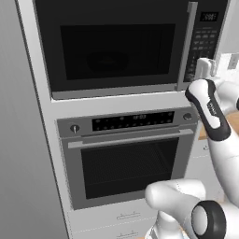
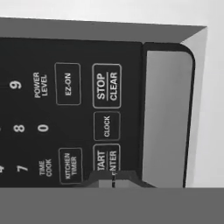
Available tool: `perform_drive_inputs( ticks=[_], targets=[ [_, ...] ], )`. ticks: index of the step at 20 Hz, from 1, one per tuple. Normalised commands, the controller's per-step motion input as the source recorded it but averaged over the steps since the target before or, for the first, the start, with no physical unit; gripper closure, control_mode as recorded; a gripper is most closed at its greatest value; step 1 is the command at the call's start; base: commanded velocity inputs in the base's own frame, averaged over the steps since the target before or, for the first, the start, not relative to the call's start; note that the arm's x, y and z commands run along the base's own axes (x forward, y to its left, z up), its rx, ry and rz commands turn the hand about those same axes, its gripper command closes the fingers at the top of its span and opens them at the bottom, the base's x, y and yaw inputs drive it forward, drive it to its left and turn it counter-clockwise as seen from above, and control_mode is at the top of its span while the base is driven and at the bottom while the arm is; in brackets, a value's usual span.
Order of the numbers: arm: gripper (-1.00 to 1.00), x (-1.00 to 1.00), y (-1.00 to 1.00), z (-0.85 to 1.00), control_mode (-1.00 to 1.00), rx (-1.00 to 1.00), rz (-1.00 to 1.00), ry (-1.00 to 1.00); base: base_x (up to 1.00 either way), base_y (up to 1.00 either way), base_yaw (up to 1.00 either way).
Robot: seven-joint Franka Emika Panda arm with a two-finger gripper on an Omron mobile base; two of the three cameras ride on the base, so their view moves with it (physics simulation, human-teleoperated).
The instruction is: Open the microwave, place the bowl with waffle inside the microwave, then close the microwave door and turn it on.
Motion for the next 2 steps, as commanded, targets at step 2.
perform_drive_inputs(
  ticks=[2],
  targets=[
    [1.0, -0.83, -0.2, 0.13, -1.0, 0.0, -0.03, 0.0, 0.0, 0.0, 0.0]
  ],
)
